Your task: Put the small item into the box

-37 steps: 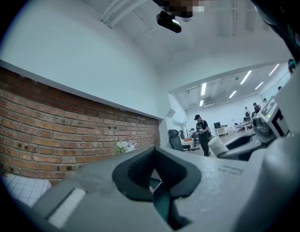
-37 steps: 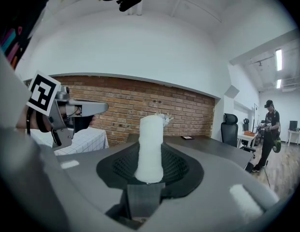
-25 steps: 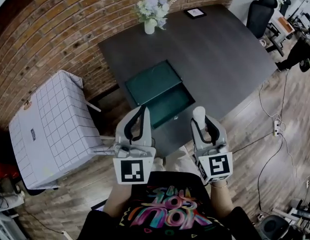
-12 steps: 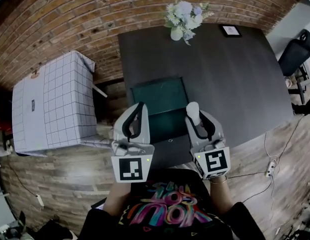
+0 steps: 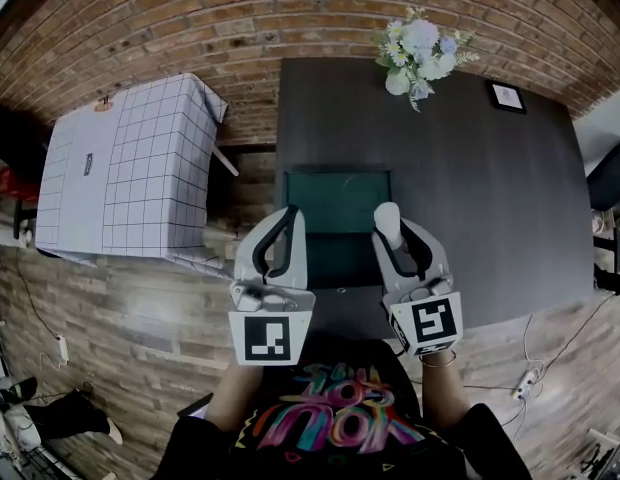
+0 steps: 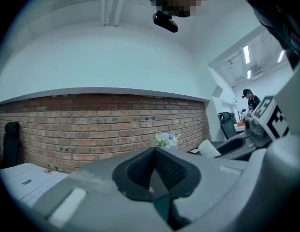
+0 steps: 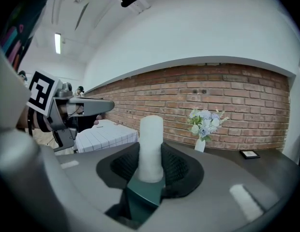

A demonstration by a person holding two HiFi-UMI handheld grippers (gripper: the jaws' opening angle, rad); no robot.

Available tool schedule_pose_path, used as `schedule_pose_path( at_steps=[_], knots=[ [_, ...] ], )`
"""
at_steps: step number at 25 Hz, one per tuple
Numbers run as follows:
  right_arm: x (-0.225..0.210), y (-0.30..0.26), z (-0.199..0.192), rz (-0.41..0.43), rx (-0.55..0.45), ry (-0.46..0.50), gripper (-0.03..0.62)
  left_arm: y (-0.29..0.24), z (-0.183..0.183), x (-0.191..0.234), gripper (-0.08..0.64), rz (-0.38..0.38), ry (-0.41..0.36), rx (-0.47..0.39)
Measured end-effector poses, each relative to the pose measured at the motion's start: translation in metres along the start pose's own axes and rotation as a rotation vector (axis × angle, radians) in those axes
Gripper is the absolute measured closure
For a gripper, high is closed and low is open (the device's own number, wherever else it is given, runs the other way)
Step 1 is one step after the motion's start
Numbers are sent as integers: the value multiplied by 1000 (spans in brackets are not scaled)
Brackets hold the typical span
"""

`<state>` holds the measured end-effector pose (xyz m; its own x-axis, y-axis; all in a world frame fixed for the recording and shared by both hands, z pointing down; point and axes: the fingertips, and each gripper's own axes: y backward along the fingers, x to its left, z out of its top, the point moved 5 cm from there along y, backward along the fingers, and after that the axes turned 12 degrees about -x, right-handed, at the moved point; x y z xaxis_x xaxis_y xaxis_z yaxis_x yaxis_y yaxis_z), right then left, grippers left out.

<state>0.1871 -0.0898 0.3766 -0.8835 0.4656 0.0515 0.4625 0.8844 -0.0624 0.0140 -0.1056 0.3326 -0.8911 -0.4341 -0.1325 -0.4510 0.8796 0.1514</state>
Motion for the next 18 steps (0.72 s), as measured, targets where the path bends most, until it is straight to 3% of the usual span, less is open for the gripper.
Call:
schedule_pose_path(
  at_steps=[7, 13, 18],
  knots=[
    [5, -1, 4, -4, -12, 8, 456, -5, 3, 2, 558, -31, -26, -29],
    [5, -1, 6, -25, -17, 13, 455, -4, 3, 7, 558, 3, 44, -43],
    [6, -3, 5, -32, -10, 21, 456, -4, 3, 11, 558, -16, 13, -56]
  ],
)
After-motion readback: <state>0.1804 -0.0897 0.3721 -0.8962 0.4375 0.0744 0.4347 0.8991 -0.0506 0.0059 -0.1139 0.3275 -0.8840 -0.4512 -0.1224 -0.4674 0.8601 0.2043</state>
